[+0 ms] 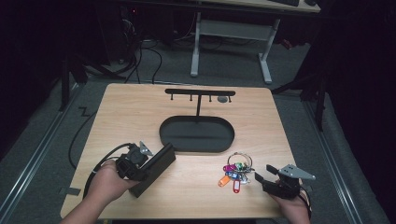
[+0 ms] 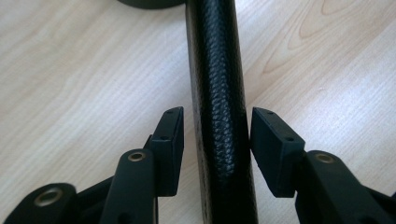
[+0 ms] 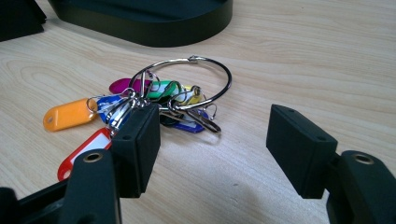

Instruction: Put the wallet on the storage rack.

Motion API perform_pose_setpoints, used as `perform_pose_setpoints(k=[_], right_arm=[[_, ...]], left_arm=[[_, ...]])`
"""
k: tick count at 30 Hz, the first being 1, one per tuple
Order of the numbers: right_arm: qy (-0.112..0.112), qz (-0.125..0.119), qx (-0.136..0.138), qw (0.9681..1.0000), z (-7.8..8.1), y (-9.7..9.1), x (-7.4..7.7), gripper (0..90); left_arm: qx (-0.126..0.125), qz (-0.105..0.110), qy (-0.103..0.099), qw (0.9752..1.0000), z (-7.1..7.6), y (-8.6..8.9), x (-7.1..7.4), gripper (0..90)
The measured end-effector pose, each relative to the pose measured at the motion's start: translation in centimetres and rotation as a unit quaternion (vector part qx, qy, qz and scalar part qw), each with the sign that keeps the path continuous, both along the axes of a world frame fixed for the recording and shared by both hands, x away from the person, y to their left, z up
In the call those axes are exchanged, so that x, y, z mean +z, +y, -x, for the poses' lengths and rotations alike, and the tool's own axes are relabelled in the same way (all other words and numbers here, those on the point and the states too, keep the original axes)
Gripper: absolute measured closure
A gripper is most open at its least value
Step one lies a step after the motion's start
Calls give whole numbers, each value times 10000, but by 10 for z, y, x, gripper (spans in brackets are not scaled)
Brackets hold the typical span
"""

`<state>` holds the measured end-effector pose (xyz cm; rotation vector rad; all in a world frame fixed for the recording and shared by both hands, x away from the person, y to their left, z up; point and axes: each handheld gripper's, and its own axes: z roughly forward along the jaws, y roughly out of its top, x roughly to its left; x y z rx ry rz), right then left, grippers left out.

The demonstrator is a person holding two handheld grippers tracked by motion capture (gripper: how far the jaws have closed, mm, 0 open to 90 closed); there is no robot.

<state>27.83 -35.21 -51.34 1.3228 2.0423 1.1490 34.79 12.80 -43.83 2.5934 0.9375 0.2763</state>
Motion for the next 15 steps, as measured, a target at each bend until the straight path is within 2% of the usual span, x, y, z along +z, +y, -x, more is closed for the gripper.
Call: perform_pose_setpoints(k=[3,7,10,12,15], right_arm=[[-14,-40,-56,10000,2,-2,2,357],[-20,-33,-52,10000,2,-2,2,357],[-17,-4,-34,10000,2,-1,1,357],[-22,2,-25,10000,2,-1,1,357],[-32,-12,-34,10000,2,-2,2,358]], left_arm=[[-97,-113,-34,9999,-1,-3,-2,639],[-199,-148,-19,9997,-1,-5,-1,709],[-252,-223,29,9994,-2,-7,0,718],[-369,-331,-41,9988,-2,-9,0,719],[-405,-329,-62,9986,-3,-7,0,718]])
